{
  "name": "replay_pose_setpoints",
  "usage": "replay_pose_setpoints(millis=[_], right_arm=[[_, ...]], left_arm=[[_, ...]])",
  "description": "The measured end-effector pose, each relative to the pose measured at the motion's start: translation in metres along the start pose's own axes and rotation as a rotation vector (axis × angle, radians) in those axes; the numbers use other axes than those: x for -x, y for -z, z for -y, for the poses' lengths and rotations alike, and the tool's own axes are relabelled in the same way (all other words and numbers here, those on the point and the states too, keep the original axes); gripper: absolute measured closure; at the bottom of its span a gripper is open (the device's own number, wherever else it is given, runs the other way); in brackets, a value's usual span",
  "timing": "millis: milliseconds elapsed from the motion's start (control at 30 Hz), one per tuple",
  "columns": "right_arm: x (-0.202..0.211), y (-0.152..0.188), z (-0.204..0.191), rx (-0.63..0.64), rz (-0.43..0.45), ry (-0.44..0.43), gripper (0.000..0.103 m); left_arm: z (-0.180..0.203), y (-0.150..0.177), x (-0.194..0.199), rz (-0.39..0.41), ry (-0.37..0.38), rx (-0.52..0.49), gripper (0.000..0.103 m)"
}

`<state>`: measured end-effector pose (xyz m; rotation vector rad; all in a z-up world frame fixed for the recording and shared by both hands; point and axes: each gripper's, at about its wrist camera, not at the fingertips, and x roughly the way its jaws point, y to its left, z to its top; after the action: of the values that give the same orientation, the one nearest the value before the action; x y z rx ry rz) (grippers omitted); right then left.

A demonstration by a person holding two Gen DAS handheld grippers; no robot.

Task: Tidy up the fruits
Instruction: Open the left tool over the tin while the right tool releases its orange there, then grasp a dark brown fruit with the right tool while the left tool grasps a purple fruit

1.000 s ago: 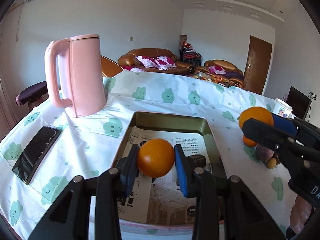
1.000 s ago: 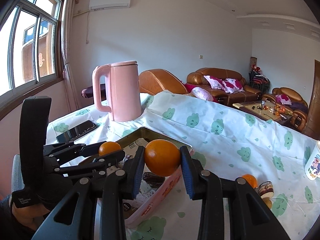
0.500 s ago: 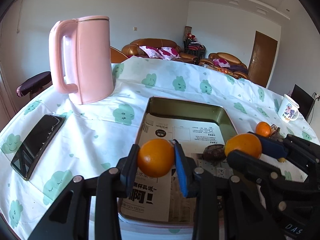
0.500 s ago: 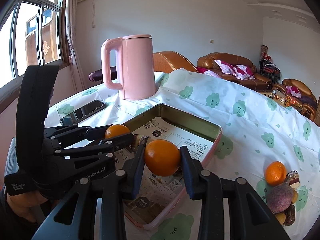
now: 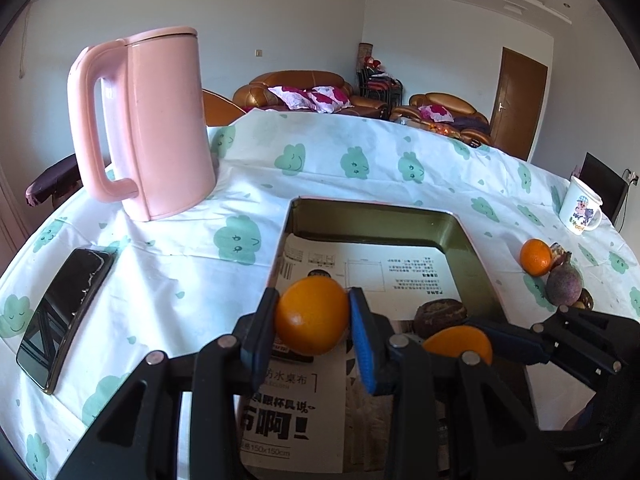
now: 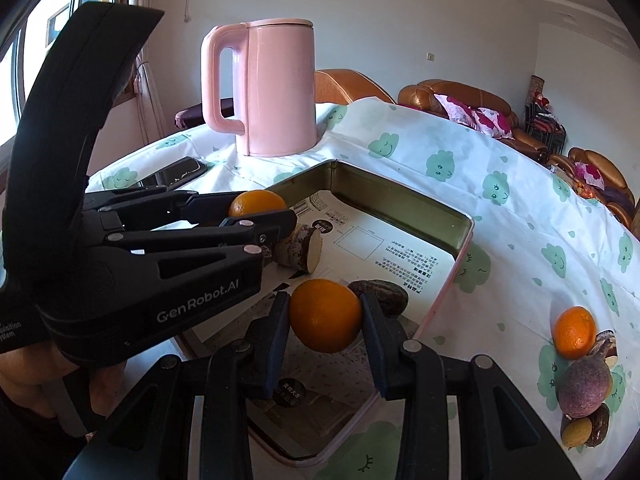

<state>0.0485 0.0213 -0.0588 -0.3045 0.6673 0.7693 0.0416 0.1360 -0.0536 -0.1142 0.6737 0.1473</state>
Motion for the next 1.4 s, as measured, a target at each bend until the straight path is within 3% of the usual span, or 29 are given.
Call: replay_pose_setpoints(millis=[67,167,267,333,433,600,700,800,1067,1200,1400], right_arm=[[-0.001,0.000,0.000,0.005,-0.007,-0.003,0.063],[0.006,0.002,-0.002,0.007,0.007,-0.008,0.051],[0.021,0.004,-0.001,0.006,0.037,0.012,0.039],[0.037,0.009,0.006,0.005,0.073,0.022,0.037],[0.063,0.018,0.031,-0.038,0.111,0.065,0.037],[0.094,0.043,0.102,-0.177,0.109,0.237,0.037],[0.106,0.060,0.147,-0.285,0.087,0.349,0.037],[0.110,0.073,0.181,-0.380,0.065,0.394,0.037],[0.093,0.085,0.200,-0.463,-0.002,0.317,0.037],[0.085,0.091,0.207,-0.513,-0.044,0.319,0.046],[0.073,0.093,0.209,-0.518,-0.109,0.285,0.052]], left_arm=[[0.002,0.002,0.002,0.004,-0.007,-0.008,0.064],[0.002,0.005,0.009,0.015,0.011,-0.005,0.056],[0.006,0.008,0.017,0.018,0.029,0.003,0.042],[0.009,0.007,0.027,0.038,0.025,0.010,0.024],[0.020,0.001,0.047,0.102,0.017,0.000,0.008],[0.052,-0.010,0.058,0.139,0.064,-0.022,0.006],[0.077,-0.013,0.049,0.109,0.101,-0.040,0.006],[0.107,-0.013,0.039,0.089,0.123,-0.080,0.006],[0.158,-0.008,0.011,0.037,0.143,-0.148,0.006],[0.169,-0.006,0.004,0.037,0.127,-0.179,0.006],[0.177,-0.004,-0.004,0.023,0.134,-0.195,0.006]])
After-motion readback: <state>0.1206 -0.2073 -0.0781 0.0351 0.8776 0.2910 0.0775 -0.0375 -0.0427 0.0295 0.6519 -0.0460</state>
